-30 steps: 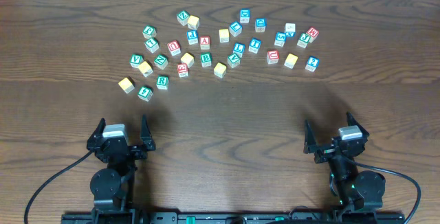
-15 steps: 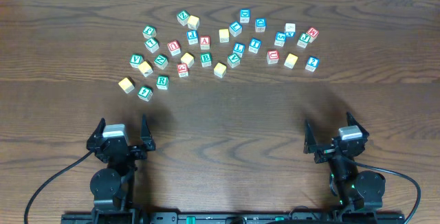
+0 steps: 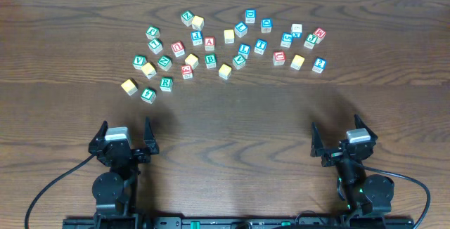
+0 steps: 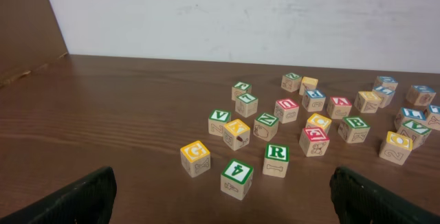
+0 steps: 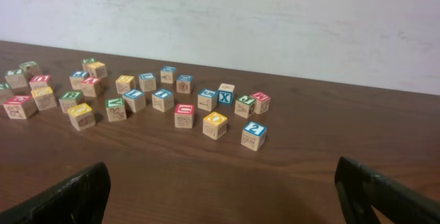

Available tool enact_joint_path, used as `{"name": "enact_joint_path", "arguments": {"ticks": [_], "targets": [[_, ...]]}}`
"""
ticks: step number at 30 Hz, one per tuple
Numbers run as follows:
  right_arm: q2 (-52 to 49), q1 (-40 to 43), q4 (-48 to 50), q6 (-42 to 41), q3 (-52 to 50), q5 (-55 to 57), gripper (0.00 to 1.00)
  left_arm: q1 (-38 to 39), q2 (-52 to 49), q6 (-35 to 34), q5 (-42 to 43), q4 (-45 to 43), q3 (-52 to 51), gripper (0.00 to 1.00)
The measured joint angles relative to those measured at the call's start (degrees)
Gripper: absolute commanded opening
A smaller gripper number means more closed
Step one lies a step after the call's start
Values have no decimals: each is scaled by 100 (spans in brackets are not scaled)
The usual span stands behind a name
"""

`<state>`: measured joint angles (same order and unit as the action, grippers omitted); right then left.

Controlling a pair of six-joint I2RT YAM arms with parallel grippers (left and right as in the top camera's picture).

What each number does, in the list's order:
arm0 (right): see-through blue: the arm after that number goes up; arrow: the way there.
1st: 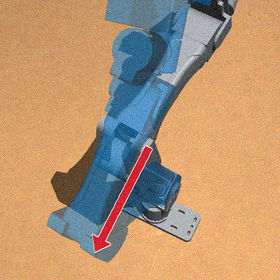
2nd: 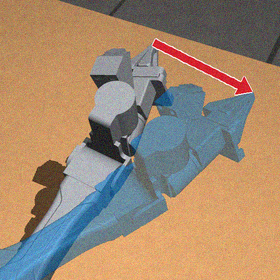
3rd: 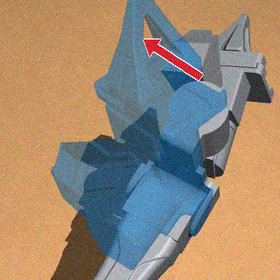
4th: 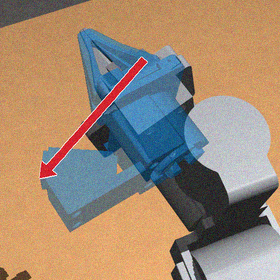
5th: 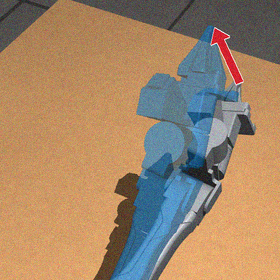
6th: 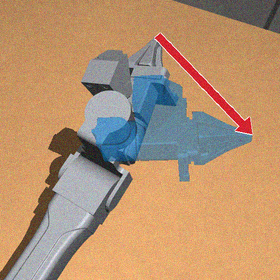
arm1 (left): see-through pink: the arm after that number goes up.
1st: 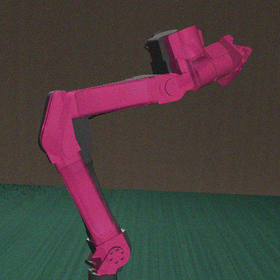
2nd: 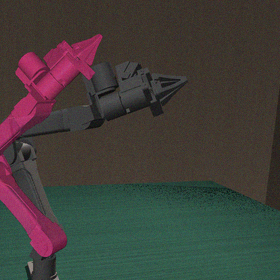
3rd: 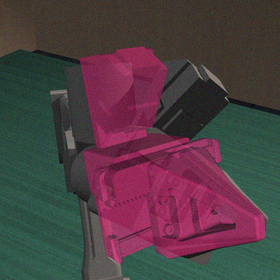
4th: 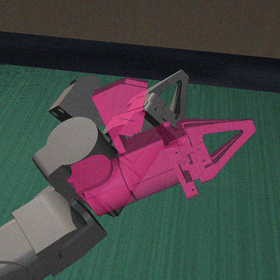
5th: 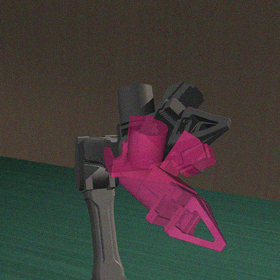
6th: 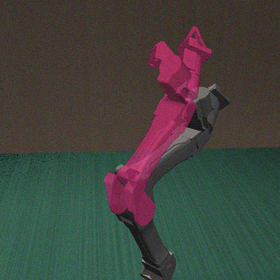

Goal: Spell out ROBOT

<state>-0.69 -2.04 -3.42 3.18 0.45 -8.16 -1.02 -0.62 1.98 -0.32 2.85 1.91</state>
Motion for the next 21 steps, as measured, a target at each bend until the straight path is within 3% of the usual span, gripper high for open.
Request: {"name": "enact_joint_path", "arguments": {"ticks": [15, 21], "targets": [[0, 0, 0, 2, 0, 0, 99, 0, -44, -223, 264, 22, 13, 97], [0, -2, -2, 0, 0, 0, 99, 0, -938, -243, 516, 175, 376, 98]]}}
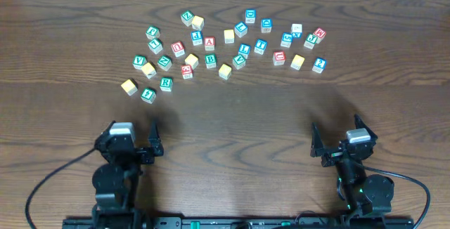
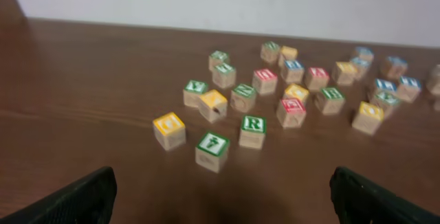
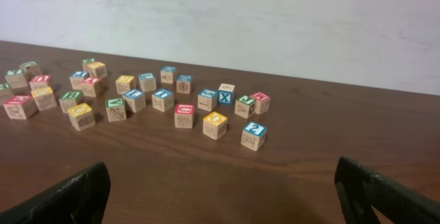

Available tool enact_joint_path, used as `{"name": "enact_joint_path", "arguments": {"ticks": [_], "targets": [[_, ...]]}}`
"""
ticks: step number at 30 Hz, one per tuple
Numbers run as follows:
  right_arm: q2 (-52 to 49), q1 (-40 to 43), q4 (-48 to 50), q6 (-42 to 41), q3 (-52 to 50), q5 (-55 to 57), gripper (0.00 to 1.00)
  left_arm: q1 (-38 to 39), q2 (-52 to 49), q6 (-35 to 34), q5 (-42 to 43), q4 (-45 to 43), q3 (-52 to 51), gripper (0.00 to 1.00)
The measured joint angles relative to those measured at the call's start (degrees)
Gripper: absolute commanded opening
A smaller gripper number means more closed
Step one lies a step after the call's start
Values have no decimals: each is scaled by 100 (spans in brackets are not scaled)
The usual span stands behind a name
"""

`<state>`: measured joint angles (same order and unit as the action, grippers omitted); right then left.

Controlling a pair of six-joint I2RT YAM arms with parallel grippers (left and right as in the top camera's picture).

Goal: Spell out ROBOT

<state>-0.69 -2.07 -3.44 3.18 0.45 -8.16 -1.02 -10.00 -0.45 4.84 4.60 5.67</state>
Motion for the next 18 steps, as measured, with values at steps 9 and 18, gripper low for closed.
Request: {"name": "enact_joint_path", "arguments": {"ticks": [9, 18], "targets": [[0, 0, 0, 0, 0, 0, 99, 0, -2280, -22, 588, 402, 1926, 98], [0, 0, 2, 0, -2, 2, 99, 0, -4234, -81, 1064, 2009, 4240, 97]]}}
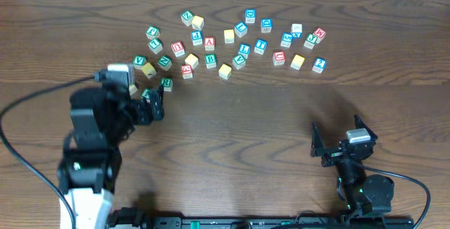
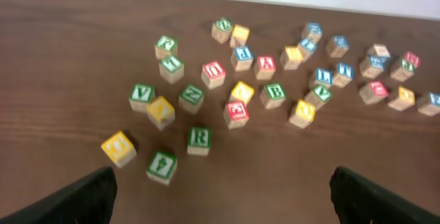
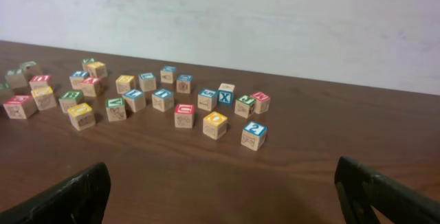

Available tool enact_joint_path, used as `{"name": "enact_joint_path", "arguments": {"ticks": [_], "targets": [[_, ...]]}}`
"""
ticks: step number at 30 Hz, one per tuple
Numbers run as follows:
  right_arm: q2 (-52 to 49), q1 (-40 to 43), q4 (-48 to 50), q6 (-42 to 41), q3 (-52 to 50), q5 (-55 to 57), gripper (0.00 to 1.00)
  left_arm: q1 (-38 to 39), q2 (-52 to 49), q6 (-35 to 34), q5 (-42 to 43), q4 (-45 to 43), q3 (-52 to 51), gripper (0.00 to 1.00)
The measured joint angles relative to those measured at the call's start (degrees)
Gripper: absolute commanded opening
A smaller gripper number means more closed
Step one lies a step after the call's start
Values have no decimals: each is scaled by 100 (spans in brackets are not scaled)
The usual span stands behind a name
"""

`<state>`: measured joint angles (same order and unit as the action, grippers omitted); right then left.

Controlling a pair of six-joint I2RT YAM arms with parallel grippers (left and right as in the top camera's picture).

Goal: Spell out ROBOT

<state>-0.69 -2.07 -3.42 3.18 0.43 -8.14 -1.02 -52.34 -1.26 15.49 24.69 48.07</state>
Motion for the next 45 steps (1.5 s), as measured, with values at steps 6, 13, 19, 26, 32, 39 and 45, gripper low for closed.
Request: {"name": "enact_joint_path", "arguments": {"ticks": [6, 13, 19, 26, 32, 39, 45], "targets": [[0, 0, -2, 0, 0, 0, 99, 0, -1012, -4, 94, 1386, 1650, 98], [-2, 0, 11, 2, 0, 7, 99, 0, -1893, -2, 96, 2188, 3029, 98], [-2, 0, 70, 2, 0, 205, 99, 0, -2035, -2, 96, 2144, 3093, 97], [-2, 0, 297, 50, -2, 297, 99, 0, -2055, -2, 96, 2284, 3093, 98], [-20, 0, 387, 413, 17, -50, 99, 0, -2055, -2, 96, 2310, 3093, 97], [-734, 0, 372, 525, 769, -195, 99, 0, -2055, -2, 96, 2310, 3093, 98], [-2315, 0, 319, 549, 1961, -485, 99, 0, -2055, -2, 98, 2315, 3093, 98]]}}
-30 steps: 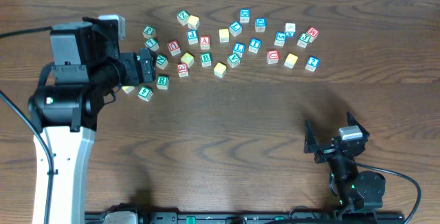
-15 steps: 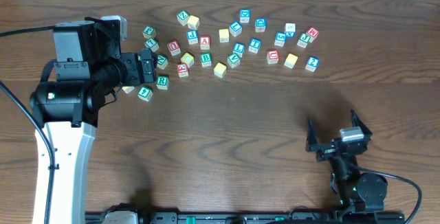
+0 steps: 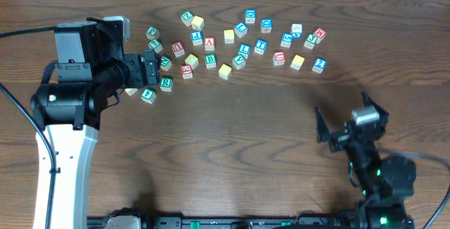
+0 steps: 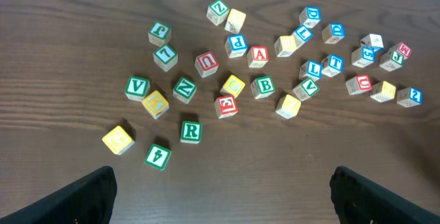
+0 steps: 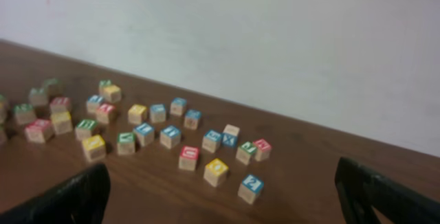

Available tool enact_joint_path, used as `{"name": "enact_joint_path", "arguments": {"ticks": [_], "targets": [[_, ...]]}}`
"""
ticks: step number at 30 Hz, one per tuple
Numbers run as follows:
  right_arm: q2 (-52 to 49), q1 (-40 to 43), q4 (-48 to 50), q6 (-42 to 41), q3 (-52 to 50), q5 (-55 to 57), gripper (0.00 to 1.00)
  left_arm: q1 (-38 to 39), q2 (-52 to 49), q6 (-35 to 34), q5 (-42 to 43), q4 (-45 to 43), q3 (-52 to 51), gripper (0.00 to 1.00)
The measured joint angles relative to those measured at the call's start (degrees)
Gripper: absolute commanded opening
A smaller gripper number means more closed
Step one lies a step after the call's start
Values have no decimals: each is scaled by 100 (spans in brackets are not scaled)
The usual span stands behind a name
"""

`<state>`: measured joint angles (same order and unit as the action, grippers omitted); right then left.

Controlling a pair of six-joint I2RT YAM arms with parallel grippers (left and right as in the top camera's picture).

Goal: Spell out ROBOT

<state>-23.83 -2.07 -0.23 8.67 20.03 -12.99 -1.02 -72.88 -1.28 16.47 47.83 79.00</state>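
Several lettered wooden blocks lie scattered across the far half of the table. The green R block [image 4: 191, 131] sits at the cluster's near left, also seen from overhead as the R block [image 3: 166, 83]. A green B block [image 4: 263, 86] and a blue T block [image 4: 335, 63] lie further right. I cannot pick out an O for sure. My left gripper [image 3: 150, 64] hangs high over the cluster's left end, open and empty, the left gripper [image 4: 223, 200] looking straight down. My right gripper [image 3: 344, 120] is open and empty at the near right, well short of the blocks, as the right gripper [image 5: 223, 196] view shows.
A green 4 block [image 4: 157, 156] and a yellow block [image 4: 118, 139] lie nearest the R. A blue 2 block [image 5: 250, 186] is the nearest one to the right gripper. A white wall [image 5: 275, 45] rises behind the table's far edge.
My left arm has risen and moved further over the left end of the blocks, so its view takes in the whole cluster from above. My right gripper has lifted and moved slightly forward.
Both grippers stood open and low at the near edge. The left then turned a little toward the blocks. Later it was lifted and near the R block, with the right one still. Now the left is high over the cluster and the right has lifted. No block has moved.
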Motion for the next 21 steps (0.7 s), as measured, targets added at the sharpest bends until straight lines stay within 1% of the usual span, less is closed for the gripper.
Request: {"name": "enact_joint_path", "arguments": {"ticks": [2, 6, 9, 15, 21], "targets": [[-595, 0, -151, 0, 476, -129, 99, 0, 0, 0, -2, -4, 0, 97], [-1834, 0, -813, 7, 1672, -415, 99, 0, 0, 0, -2, 0, 0, 97], [-2850, 0, -1615, 35, 2793, -614, 99, 0, 0, 0, 0, 4, 0, 98], [-4387, 0, -3185, 216, 4708, -1029, 99, 0, 0, 0, -2, -2, 0, 97], [-5727, 0, -4481, 313, 6382, -1270, 99, 0, 0, 0, 0, 2, 0, 98]]}}
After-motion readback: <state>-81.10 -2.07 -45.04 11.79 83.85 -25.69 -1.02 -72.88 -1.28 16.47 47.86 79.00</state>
